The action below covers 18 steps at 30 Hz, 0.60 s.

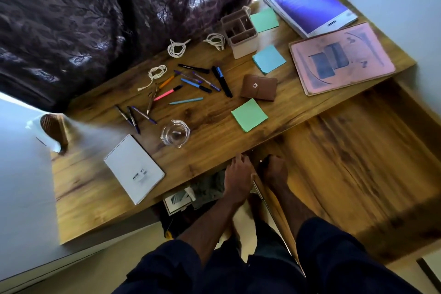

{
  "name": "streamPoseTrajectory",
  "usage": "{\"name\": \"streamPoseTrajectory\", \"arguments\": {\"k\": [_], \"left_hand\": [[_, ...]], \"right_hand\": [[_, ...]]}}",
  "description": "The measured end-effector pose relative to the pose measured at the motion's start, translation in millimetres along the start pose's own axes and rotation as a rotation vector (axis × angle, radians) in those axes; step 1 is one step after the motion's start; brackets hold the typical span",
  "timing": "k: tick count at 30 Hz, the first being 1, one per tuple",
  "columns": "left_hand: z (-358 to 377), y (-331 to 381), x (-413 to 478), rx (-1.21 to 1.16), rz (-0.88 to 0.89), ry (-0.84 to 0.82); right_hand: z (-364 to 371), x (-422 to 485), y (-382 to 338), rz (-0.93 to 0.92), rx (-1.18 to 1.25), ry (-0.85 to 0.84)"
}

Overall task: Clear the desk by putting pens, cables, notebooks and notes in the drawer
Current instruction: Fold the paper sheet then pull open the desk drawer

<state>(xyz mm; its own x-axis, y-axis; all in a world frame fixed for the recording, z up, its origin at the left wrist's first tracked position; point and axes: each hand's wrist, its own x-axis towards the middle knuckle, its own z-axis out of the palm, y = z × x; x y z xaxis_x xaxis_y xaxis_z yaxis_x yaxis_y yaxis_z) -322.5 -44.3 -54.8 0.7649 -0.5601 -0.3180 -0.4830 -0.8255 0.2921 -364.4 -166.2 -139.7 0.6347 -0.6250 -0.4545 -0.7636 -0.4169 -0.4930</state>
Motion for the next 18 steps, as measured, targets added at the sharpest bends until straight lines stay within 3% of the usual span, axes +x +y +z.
{"name": "streamPoseTrajectory", "arguments": {"k": [7, 18], "left_hand": [[1, 0, 0, 0.023, -0.013, 0.026], [3, 6, -6, 0.072, -0.013, 0.034]], "right_hand": [[-4, -3, 22, 0.056, -0.02, 0.054], [-6, -9, 52, -0.004, -0.056, 0.076]]}}
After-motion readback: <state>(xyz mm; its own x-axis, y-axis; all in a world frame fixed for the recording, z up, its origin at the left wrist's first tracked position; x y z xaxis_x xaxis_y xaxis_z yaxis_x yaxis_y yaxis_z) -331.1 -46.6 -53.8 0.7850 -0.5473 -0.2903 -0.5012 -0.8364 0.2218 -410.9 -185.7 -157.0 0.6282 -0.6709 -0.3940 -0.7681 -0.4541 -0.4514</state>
